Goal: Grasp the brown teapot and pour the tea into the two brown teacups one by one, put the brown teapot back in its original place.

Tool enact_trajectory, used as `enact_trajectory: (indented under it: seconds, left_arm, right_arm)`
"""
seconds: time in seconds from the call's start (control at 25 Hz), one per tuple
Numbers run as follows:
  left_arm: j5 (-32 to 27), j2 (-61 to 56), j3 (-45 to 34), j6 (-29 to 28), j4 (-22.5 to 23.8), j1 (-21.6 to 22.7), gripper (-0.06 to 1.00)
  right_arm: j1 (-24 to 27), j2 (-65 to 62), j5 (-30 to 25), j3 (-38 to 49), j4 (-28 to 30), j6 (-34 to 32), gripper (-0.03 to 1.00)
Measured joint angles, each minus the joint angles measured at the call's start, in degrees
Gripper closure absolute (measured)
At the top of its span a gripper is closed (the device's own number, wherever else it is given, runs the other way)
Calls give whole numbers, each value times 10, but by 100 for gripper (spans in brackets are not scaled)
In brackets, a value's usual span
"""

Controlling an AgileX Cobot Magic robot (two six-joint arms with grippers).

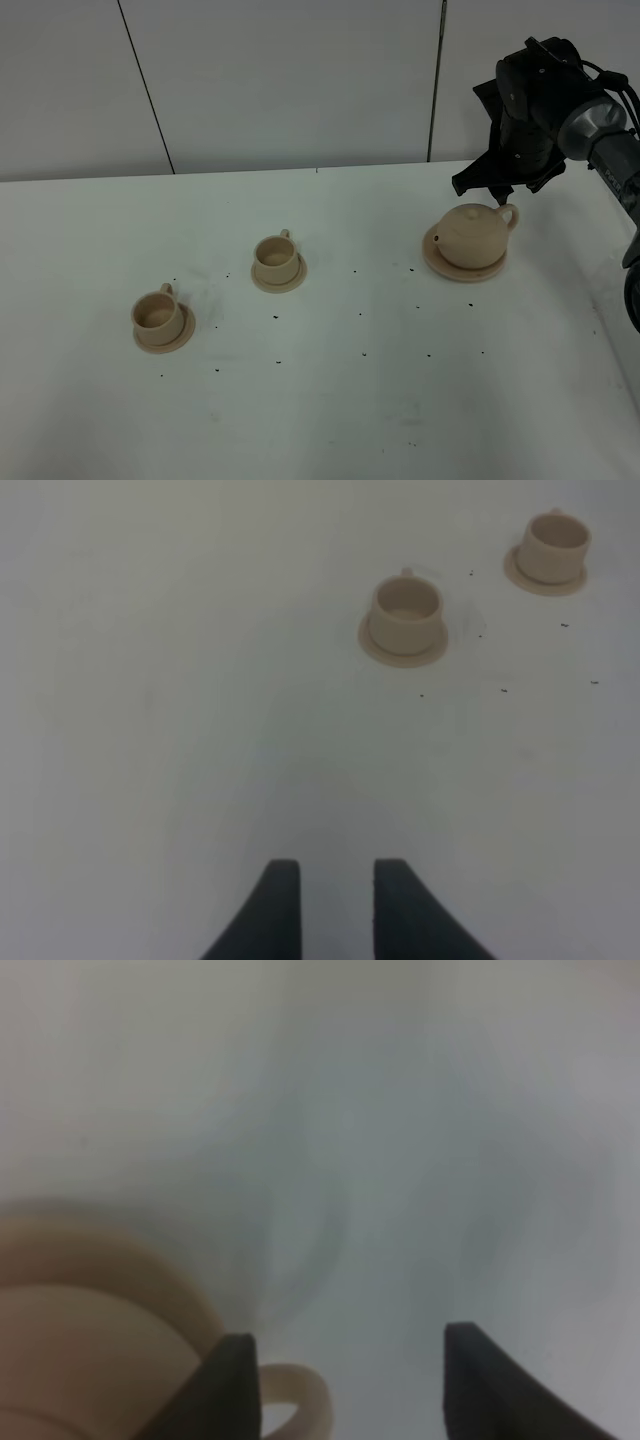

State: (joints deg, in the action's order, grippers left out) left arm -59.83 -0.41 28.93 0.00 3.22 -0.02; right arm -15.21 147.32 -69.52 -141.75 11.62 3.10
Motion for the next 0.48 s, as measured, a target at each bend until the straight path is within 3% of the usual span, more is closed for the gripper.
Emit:
enact_trajectory:
  seconds: [0.48]
  left_arm:
    - [0, 0, 0, 0, 0, 0, 70]
  right_arm:
    - [0, -12, 0, 16, -2, -2, 56]
